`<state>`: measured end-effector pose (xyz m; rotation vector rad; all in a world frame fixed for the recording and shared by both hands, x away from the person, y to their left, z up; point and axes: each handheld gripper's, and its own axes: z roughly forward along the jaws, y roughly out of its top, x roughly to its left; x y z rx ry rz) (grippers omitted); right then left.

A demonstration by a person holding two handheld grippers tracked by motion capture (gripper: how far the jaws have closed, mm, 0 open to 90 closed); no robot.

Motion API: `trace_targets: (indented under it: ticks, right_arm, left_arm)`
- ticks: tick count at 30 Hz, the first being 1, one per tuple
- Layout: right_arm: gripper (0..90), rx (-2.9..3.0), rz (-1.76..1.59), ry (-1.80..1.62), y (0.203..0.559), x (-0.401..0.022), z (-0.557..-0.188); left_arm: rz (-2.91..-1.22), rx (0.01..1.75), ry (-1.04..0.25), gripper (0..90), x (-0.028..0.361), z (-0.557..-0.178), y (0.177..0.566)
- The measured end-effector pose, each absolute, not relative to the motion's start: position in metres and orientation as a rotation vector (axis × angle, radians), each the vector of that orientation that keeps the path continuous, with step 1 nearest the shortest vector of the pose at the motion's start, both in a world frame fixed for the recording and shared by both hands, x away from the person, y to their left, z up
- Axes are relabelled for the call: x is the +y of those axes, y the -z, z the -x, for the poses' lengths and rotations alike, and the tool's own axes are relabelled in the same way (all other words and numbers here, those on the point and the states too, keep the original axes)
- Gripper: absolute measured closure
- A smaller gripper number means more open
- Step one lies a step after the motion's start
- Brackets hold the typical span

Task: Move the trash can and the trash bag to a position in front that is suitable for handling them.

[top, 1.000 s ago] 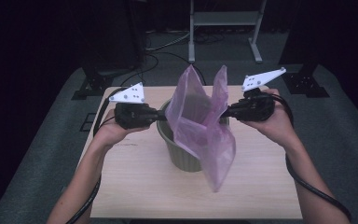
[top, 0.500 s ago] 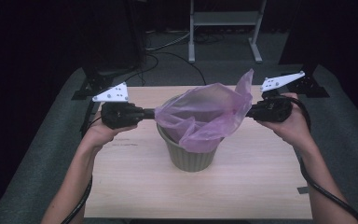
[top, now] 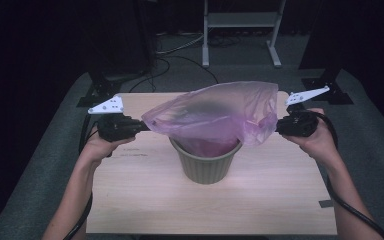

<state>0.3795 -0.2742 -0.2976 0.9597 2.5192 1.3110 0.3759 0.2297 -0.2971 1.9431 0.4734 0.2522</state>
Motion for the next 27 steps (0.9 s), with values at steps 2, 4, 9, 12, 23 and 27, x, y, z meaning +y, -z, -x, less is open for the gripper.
trace_targets:
  ticks: [2,4,9,12,23,27]
  right_arm:
    - [90.0,2.527,-0.969,-1.311,0.304,-0.276,-0.381]
    - [90.0,2.54,-0.985,-1.309,0.311,-0.277,-0.382]
    - [90.0,2.566,-0.995,-1.326,0.328,-0.275,-0.384]
    - [90.0,2.585,-0.995,-1.331,0.336,-0.271,-0.386]
    - [90.0,2.609,-1.004,-1.421,0.359,-0.264,-0.391]
    - [83.1,2.592,-0.995,-1.475,0.357,-0.272,-0.385]
  left_arm:
    - [-1.937,0.495,-0.242,90.0,0.236,-0.378,0.305]
    - [-1.929,0.516,-0.227,90.0,0.24,-0.379,0.314]
    - [-1.922,0.546,-0.19,90.0,0.242,-0.383,0.336]
    - [-1.924,0.556,-0.165,90.0,0.239,-0.386,0.349]
    - [-1.893,0.558,-0.096,90.0,0.223,-0.397,0.379]
    - [-1.899,0.547,-0.1,80.5,0.227,-0.393,0.374]
